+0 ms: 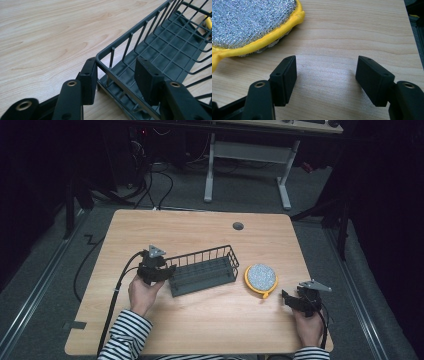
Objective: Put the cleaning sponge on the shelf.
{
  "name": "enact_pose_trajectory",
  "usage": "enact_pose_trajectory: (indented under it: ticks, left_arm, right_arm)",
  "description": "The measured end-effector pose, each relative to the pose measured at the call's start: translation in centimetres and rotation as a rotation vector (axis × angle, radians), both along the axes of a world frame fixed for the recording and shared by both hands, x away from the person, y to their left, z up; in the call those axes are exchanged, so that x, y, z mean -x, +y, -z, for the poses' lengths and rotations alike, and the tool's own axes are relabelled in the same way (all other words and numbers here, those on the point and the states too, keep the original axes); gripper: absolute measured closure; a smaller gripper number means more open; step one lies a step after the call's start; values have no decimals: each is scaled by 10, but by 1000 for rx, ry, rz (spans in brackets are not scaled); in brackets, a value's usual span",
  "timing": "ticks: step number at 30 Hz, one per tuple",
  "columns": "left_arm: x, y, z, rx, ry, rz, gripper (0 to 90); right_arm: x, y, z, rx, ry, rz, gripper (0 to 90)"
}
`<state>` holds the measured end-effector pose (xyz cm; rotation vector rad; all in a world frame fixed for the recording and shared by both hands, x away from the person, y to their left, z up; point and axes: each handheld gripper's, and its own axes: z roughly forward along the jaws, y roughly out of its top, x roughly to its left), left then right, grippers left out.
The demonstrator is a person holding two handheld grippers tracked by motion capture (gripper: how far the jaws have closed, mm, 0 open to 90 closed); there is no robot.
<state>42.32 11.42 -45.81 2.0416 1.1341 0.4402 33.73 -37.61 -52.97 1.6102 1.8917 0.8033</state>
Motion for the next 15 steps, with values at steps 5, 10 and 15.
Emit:
enact_pose_trajectory:
  ticks: [5, 10, 15]
  left_arm:
    - [5, -3, 1, 13, -2, 16, 544]
    - [7, 0, 3, 56, 7, 14, 546]
    - [7, 0, 3, 61, 12, -3, 516]
  right_arm:
    - [0, 0, 0, 1, 2, 1, 337]
    - [0, 0, 0, 1, 1, 2, 337]
    - [0, 0, 0, 2, 2, 3, 338]
